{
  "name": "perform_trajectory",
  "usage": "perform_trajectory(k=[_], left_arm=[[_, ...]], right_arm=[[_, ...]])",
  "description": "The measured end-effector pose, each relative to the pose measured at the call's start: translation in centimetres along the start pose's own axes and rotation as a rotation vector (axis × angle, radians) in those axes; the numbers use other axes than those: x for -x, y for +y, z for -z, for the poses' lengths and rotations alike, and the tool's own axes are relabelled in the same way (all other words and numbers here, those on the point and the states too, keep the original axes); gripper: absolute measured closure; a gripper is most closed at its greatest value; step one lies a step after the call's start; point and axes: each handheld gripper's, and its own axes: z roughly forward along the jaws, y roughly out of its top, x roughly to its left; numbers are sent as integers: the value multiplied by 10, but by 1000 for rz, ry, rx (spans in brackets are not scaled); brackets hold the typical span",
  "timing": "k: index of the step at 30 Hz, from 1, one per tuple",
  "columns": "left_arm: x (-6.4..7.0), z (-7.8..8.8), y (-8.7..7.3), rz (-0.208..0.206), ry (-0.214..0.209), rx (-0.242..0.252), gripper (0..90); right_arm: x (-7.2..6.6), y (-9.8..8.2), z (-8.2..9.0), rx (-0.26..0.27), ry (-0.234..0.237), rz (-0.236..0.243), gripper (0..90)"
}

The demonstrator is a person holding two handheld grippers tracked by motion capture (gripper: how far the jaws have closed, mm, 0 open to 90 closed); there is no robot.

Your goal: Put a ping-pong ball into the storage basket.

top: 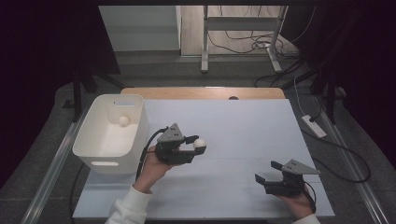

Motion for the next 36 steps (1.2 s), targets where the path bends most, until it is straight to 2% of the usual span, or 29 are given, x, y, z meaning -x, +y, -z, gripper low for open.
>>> perform_trajectory(k=[12, 23, 36], left_arm=[[-9, 10, 0, 31, 21, 31, 512], [-15, 23, 0, 45, 50, 68, 512], [-20, 31, 0, 52, 75, 82, 512]], right_arm=[[0, 0, 0, 0, 2, -2, 123], [0, 0, 0, -4, -1, -2, 123], [0, 0, 0, -4, -1, -4, 123]])
